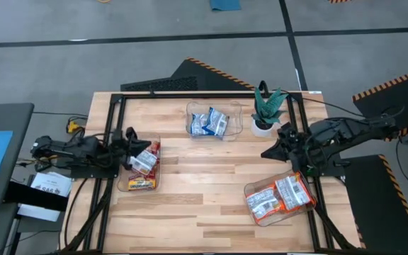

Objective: Sort Maruchan noodles
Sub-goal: Return to Home Position

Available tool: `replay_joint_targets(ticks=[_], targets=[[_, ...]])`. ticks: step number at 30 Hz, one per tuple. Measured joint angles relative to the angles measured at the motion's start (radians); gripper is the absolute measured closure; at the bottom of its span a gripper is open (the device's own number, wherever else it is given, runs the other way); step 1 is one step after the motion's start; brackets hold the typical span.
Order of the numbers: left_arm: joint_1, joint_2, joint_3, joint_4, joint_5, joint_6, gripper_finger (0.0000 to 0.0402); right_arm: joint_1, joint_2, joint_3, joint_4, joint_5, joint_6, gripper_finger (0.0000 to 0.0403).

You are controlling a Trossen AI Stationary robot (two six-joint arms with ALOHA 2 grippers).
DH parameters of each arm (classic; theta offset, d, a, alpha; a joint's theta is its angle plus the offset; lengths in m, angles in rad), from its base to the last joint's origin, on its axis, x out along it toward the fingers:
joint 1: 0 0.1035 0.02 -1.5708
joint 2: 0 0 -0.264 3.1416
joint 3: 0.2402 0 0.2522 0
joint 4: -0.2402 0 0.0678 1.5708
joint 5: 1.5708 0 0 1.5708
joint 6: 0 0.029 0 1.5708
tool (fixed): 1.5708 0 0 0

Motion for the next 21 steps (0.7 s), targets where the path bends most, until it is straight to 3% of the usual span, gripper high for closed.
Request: replay_joint_targets(ticks=[4, 10, 21], targets=[[0.015, 0.002, 0.000, -0.066, 0.096, -0.070, 0.0401, 0.000, 0.000, 0.000, 0.009, 0.000, 0.000, 0.0378], [0.080, 0.002, 0.000, -0.111, 0.170, -0.073, 0.0401, -0.014, 0.001, 0.000, 0.011, 0.000, 0.001, 0.0386], [0.234, 0.001, 0.000, -0.179, 0.407, -0.070, 0.0401, -0.041, 0.001, 0.000, 0.013, 0.008, 0.038, 0.0386]])
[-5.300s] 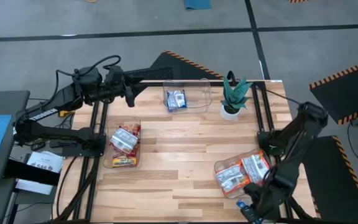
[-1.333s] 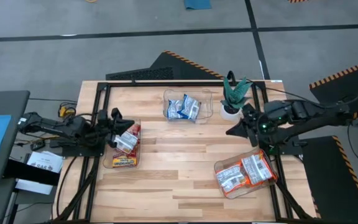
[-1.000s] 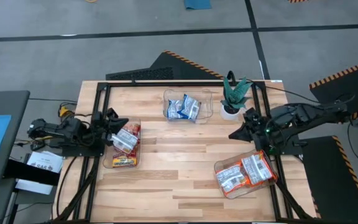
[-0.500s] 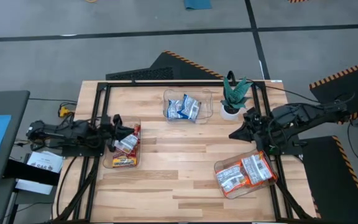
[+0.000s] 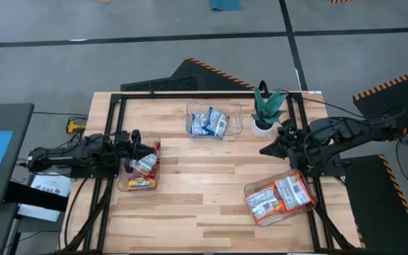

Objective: Sort Maruchan noodles
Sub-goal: Return to Home Position

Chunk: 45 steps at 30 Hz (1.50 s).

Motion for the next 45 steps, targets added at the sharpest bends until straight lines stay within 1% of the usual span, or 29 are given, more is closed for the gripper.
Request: replay_joint_targets(ticks=[3, 6, 11, 15, 19, 23, 30, 32, 35, 41, 45], targets=[[0.029, 0.000, 0.000, 0.002, 0.036, -0.002, 0.0401, 0.000, 0.000, 0.000, 0.000, 0.012, 0.000, 0.0385], [0.046, 0.000, 0.000, -0.005, 0.014, -0.012, 0.0401, 0.000, 0.000, 0.000, 0.000, 0.029, -0.001, 0.0381], [0.047, 0.000, 0.000, -0.020, 0.006, 0.084, 0.0401, 0.000, 0.000, 0.000, 0.021, 0.041, -0.004, 0.0386], [0.047, 0.000, 0.000, -0.070, 0.002, 0.116, 0.0401, 0.000, 0.016, 0.001, 0.012, 0.040, 0.015, 0.0386], [0.047, 0.003, 0.000, -0.074, -0.028, 0.112, 0.0401, 0.000, 0.038, 0.001, 0.014, 0.028, 0.016, 0.0386], [0.047, 0.003, 0.000, -0.075, -0.026, 0.112, 0.0401, -0.005, 0.039, 0.001, 0.013, 0.029, 0.026, 0.0386], [0.047, 0.003, 0.000, -0.075, -0.025, 0.109, 0.0401, -0.009, 0.002, -0.003, -0.022, 0.040, -0.051, 0.0384], [0.047, 0.003, 0.000, -0.075, -0.025, 0.109, 0.0401, -0.004, -0.021, -0.038, -0.021, 0.040, -0.053, 0.0385], [0.047, 0.000, 0.000, -0.075, -0.024, 0.109, 0.0401, 0.026, -0.071, -0.127, 0.013, 0.043, -0.035, 0.0385], [0.047, 0.000, 0.000, -0.074, -0.024, 0.109, 0.0401, 0.109, -0.168, -0.357, 0.271, 0.044, -0.044, 0.0385], [0.047, 0.000, 0.000, -0.074, -0.024, 0.109, 0.0401, 0.155, -0.213, -0.456, 0.345, 0.049, -0.082, 0.0385]])
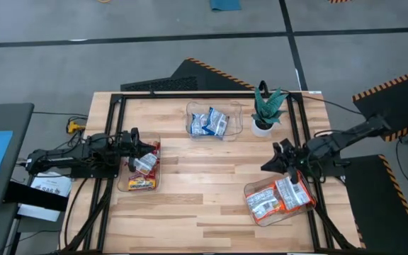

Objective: Sort Maruchan noodles
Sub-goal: Return to Home Position

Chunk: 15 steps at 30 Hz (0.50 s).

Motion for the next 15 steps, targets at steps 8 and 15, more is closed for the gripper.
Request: replay_joint_targets(ticks=[8, 15], targets=[[0.000, 0.000, 0.000, 0.000, 0.000, 0.000, 0.0401, -0.004, -0.151, -0.172, 0.147, 0.094, -0.120, 0.0385], [0.000, 0.000, 0.000, 0.000, 0.000, 0.000, 0.0401, -0.171, -0.348, -0.276, 0.198, 0.006, -0.183, 0.0385]])
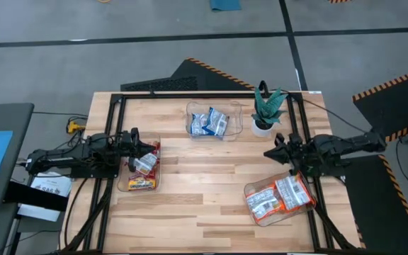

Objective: Sort Maruchan noodles
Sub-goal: Return to Home Position

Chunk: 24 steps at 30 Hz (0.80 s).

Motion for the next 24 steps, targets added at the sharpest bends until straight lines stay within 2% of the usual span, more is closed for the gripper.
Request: replay_joint_targets(ticks=[4, 8, 14, 19, 24], targets=[[0.000, 0.000, 0.000, 0.000, 0.000, 0.000, 0.0401, -0.083, -0.094, -0.052, 0.005, -0.096, -0.055, 0.0385], [0.000, 0.001, 0.000, 0.000, 0.000, 0.000, 0.0401, -0.117, -0.088, -0.065, -0.011, -0.137, -0.123, 0.0385], [0.000, 0.001, 0.000, 0.000, 0.000, 0.000, 0.0401, -0.133, -0.089, -0.065, -0.139, -0.126, -0.134, 0.0378], [0.000, 0.003, 0.000, 0.000, 0.000, 0.000, 0.0401, -0.137, -0.063, -0.065, -0.148, -0.123, -0.016, 0.0365], [0.000, 0.003, 0.000, 0.000, 0.000, 0.000, 0.0401, -0.137, -0.052, -0.065, -0.151, -0.123, -0.009, 0.0361]])
